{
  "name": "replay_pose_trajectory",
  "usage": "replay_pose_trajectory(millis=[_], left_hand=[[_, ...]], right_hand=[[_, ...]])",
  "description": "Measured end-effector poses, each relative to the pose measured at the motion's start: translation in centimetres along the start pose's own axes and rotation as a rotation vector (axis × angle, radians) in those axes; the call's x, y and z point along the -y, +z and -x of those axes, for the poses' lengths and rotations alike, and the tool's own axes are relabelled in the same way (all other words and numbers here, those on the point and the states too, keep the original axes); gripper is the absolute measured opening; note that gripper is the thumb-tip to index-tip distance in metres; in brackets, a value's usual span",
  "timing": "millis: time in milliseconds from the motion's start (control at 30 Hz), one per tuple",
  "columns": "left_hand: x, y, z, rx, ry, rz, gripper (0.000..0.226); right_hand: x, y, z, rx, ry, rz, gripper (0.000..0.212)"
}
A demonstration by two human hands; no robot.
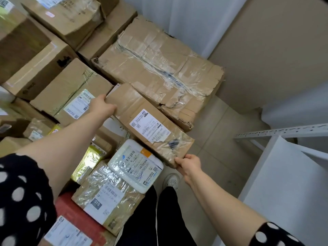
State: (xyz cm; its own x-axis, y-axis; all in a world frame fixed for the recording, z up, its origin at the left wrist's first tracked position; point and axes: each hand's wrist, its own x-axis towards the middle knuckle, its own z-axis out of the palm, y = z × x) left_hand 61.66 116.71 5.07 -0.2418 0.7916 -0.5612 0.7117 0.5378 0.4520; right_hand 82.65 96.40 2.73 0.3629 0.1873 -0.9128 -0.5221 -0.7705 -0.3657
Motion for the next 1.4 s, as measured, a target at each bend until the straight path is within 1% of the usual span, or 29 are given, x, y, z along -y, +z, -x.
replay_pose_trajectory(millis=[67,133,233,300,333,433,567,833,933,967,1033,1067,1133,1167,1200,1233,1267,1400], left_hand=[[0.4,0.2,0.0,0.008,-0.011,-0.022,0.048],[0.9,0.2,0.0,0.012,-0.025,-0.032,0.048],[1.3,0.3,-0.3,0.010,-0.022,-0.034,0.048],[1.2,0.3,-0.3,0.004,-0.019,-0.035,0.048],[1.3,0.3,-0.4,-0.003,-0.021,-0.031,0.048],[1.6,0.1,-0.7,-0.039,-0.019,-0.042,0.046],[2.1,0.2,-1.2,-0.037,-0.021,-0.085,0.046],[2.4,0.5,-1.5,-0.016,-0.034,-0.150,0.047],[2.5,0.6,-1.1,-0.015,-0.012,-0.167,0.054],[2.5,0.6,-0.9,-0.017,-0.006,-0.166,0.057],[2.5,0.7,-0.3,-0.023,0.013,-0.165,0.060],[2.5,0.6,0.1,-0.024,0.028,-0.167,0.061],[2.5,0.5,1.1,-0.032,0.067,-0.175,0.062],[2.6,0.3,1.5,-0.038,0.085,-0.192,0.062],[2.6,0.1,2.1,-0.041,0.102,-0.221,0.065],[2.7,-0.1,2.8,-0.041,0.118,-0.254,0.067],[2.9,-0.3,3.4,-0.041,0.139,-0.286,0.067],[4.0,-1.2,7.8,-0.082,0.264,-0.435,0.052]], right_hand=[[-0.2,0.2,-0.1,0.013,0.005,0.029,0.017],[-0.6,0.4,-0.4,0.039,0.003,0.073,0.014],[-0.9,0.7,-0.8,0.036,-0.015,0.169,0.019],[-0.9,0.8,-0.7,0.019,-0.036,0.191,0.006],[-0.8,0.9,-0.6,0.017,-0.047,0.199,0.005],[-0.7,1.1,-0.7,0.031,-0.085,0.221,0.022],[-0.6,1.3,-0.9,0.039,-0.073,0.242,0.024],[-0.9,1.3,-1.8,0.033,-0.047,0.299,0.018],[-1.2,1.2,-2.0,0.038,-0.061,0.288,0.018],[-1.2,1.1,-1.8,0.036,-0.065,0.281,0.015],[-1.3,0.8,-1.2,0.023,-0.080,0.293,0.002],[-1.4,0.5,-0.9,0.026,-0.084,0.310,0.009],[-1.7,-0.1,-0.5,0.034,-0.087,0.330,0.030],[-1.8,-0.3,-0.1,0.036,-0.102,0.341,0.040],[-1.8,-0.6,0.2,0.038,-0.129,0.342,0.055],[-1.8,-0.9,0.7,0.030,-0.155,0.359,0.064],[-1.7,-1.3,1.4,0.014,-0.189,0.397,0.068],[-1.8,-3.2,4.2,-0.023,-0.363,0.582,0.061]])
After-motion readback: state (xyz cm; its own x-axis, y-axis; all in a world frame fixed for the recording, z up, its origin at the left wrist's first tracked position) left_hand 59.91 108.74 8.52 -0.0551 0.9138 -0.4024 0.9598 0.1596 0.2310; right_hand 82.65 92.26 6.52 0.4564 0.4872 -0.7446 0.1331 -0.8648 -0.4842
